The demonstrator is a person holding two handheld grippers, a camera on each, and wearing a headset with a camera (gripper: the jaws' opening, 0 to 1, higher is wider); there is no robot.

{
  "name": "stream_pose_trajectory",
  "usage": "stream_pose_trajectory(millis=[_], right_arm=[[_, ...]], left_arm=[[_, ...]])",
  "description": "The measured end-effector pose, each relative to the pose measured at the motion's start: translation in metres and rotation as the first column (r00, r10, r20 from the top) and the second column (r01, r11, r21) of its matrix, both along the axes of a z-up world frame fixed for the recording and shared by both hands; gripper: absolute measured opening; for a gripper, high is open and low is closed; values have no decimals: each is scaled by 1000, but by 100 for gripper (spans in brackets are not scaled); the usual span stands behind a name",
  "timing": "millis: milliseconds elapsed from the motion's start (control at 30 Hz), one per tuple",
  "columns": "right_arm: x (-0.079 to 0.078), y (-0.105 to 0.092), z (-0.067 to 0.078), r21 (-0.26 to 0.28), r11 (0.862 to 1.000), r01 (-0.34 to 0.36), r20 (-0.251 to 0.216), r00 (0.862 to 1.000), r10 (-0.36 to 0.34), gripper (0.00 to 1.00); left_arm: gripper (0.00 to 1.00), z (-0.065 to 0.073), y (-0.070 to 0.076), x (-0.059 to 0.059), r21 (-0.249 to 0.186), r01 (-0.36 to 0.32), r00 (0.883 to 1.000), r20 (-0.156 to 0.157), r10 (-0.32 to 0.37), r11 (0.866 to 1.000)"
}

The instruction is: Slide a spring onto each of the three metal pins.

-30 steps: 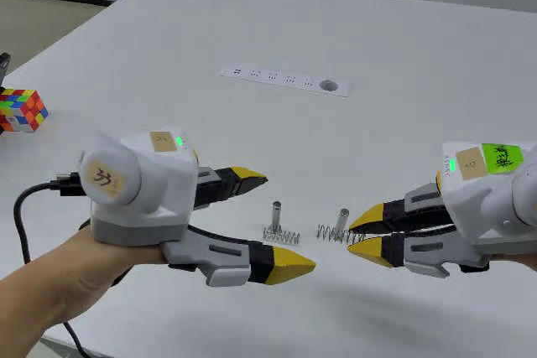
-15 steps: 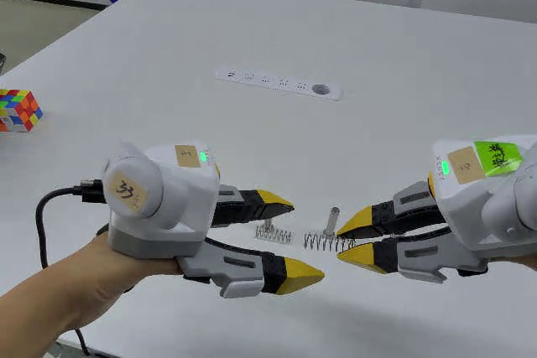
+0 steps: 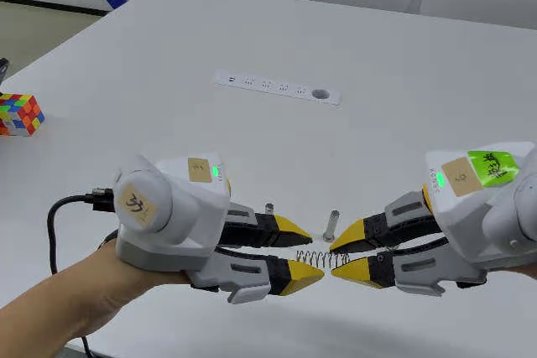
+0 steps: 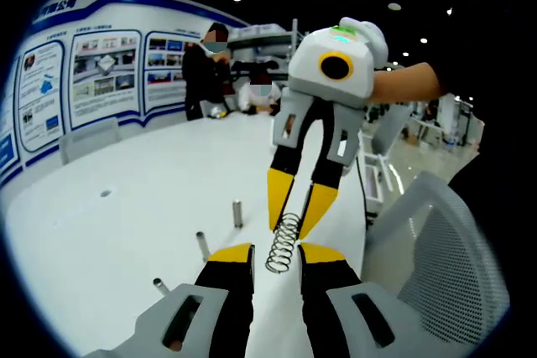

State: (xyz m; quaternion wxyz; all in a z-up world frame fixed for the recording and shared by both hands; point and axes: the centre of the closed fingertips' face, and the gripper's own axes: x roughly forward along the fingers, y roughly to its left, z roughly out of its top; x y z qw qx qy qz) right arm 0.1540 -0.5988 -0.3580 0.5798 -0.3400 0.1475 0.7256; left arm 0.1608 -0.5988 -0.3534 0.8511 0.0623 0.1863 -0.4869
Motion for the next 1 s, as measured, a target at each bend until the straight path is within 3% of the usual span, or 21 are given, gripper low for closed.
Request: stream_pose_trajectory(millis=[200, 333, 500, 600, 767, 867, 1000], right_arm=[[-2, 1, 4, 7, 1000, -10, -9, 1000, 10, 11], [-6, 0, 3, -2, 999, -35, -8, 999, 35, 11], [-8, -1, 4, 0, 999, -40, -8, 999, 40, 11], [-7, -1, 7, 7, 999, -44, 17, 999, 44, 12], [-3, -2, 5, 16, 1000, -4, -23, 1000, 4, 13], [0, -5, 1, 1, 1000, 2, -16, 1000, -2, 13], [-1, -4, 4, 27, 1000, 13, -59, 998, -12, 12]], left_arm=[[14, 1, -4, -4, -1, 33, 999, -1, -33, 999], [12, 0, -6, -9, 22, 69, 998, 3, -69, 997], [10, 1, -8, -11, 34, 86, 996, 28, -87, 996], [10, 3, -8, -11, 33, 89, 995, 37, -90, 996], [10, 6, -9, -11, 28, 94, 995, 42, -95, 995], [10, 11, -9, -10, 17, 96, 994, 50, -97, 995], [10, 10, -9, -10, 23, 101, 993, 52, -102, 995]])
